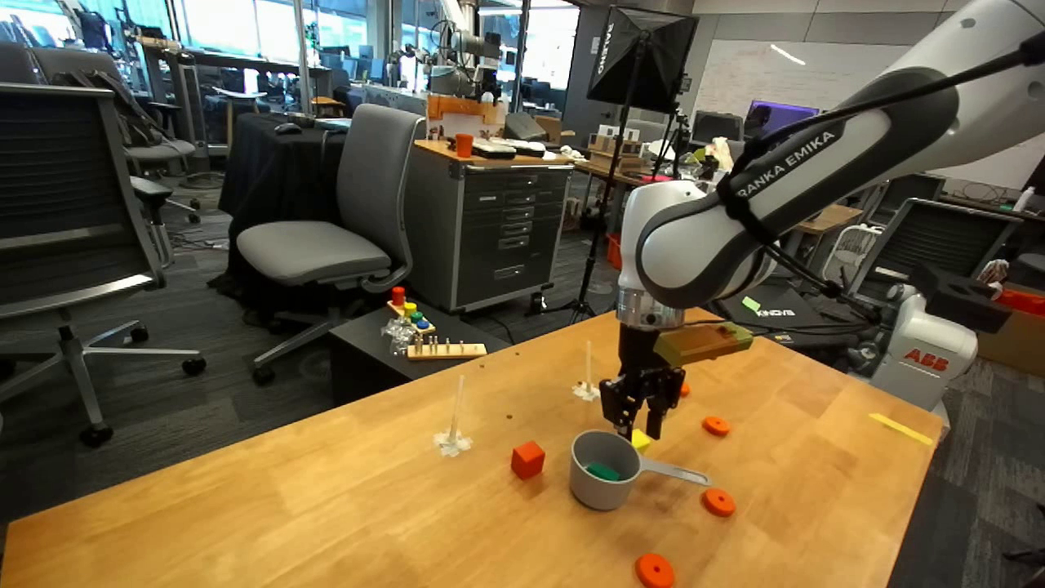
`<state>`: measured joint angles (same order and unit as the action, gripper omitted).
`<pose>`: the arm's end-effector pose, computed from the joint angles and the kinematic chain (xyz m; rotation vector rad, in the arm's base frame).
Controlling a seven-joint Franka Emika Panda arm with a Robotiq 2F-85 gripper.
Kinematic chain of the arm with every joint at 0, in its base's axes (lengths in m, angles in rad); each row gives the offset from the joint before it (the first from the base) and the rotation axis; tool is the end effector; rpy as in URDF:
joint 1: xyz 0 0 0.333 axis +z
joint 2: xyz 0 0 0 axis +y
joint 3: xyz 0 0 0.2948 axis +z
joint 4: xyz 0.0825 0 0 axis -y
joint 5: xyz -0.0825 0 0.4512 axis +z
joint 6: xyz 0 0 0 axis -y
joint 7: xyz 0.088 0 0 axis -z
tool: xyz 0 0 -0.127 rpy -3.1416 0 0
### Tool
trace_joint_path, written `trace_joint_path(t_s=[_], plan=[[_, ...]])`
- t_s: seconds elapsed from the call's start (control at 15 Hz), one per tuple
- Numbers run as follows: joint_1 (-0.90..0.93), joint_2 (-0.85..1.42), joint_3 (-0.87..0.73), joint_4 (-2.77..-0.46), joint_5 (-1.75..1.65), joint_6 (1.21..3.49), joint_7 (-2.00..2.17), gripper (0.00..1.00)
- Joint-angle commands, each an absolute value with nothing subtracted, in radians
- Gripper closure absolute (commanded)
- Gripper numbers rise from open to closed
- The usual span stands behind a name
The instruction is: Put the blocks in the cup
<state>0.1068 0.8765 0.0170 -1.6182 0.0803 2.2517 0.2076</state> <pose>0.6665 0.0866 0.0037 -3.0802 0.2261 0.3899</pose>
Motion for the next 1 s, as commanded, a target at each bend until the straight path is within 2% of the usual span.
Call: trace_joint_path(t_s=[0.0,0.13,0.93], plan=[[0.106,0.883,0.012,-1.598,0.079,2.255,0.211,0.74],[0.103,0.876,0.015,-1.599,0.081,2.257,0.209,0.86],[0.211,0.800,0.021,-1.576,0.034,2.263,0.239,0.86]])
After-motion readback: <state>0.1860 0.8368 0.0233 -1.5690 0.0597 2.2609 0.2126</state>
